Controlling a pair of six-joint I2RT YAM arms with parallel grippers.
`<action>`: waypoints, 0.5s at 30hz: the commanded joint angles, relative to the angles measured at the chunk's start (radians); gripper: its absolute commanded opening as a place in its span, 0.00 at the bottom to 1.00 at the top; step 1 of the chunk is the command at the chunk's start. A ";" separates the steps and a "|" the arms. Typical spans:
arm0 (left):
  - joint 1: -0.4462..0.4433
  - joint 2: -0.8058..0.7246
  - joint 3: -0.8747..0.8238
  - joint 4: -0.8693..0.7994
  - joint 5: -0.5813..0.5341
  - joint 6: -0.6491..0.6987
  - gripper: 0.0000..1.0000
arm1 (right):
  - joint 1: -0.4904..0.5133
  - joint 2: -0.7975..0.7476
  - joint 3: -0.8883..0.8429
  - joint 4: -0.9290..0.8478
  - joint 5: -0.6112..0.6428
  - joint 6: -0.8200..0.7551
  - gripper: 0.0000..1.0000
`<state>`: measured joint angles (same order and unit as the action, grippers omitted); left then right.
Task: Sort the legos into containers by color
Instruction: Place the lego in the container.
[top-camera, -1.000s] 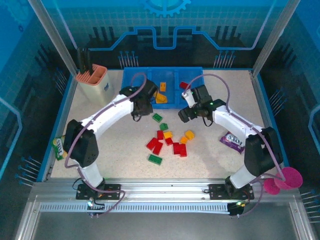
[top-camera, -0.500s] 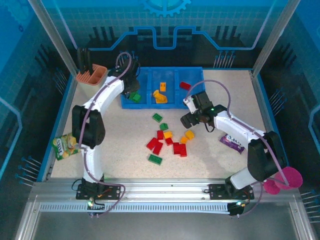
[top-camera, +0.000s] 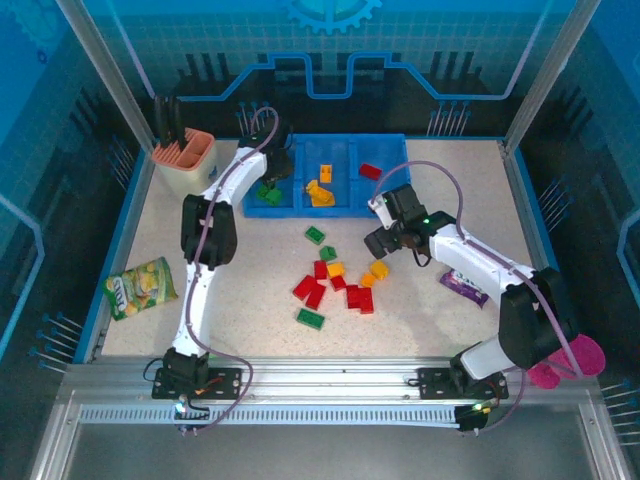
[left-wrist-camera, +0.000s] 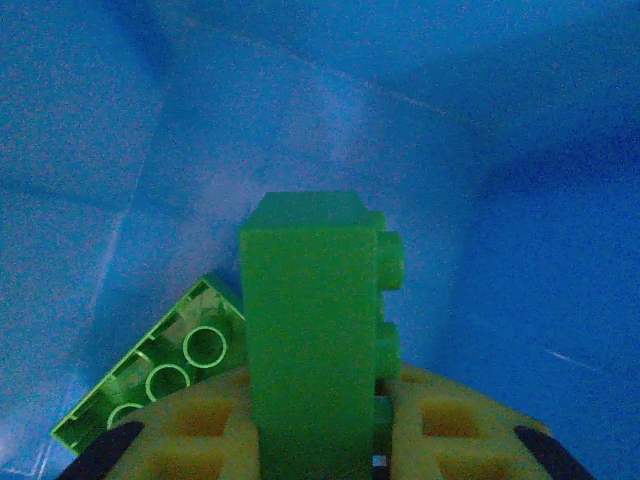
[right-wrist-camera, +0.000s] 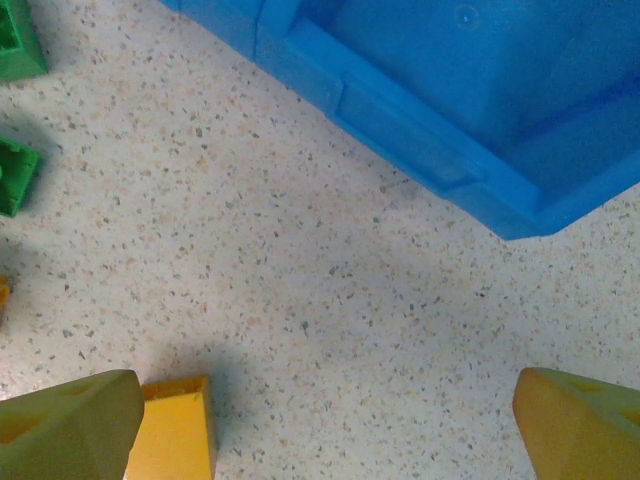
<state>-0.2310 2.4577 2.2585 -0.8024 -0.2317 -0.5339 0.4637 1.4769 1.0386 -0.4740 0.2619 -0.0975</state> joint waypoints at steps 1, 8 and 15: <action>0.010 0.025 0.039 0.007 0.025 -0.021 0.16 | 0.012 0.005 -0.009 -0.035 0.014 -0.006 0.97; 0.010 -0.027 0.030 0.001 0.019 -0.014 0.38 | 0.020 0.020 0.009 -0.037 -0.012 -0.017 0.98; 0.010 -0.158 -0.070 0.024 0.022 -0.008 0.47 | 0.053 0.042 0.020 -0.036 -0.010 0.001 0.98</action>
<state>-0.2279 2.4042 2.2059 -0.7872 -0.2192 -0.5472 0.4931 1.5074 1.0382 -0.4885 0.2565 -0.1047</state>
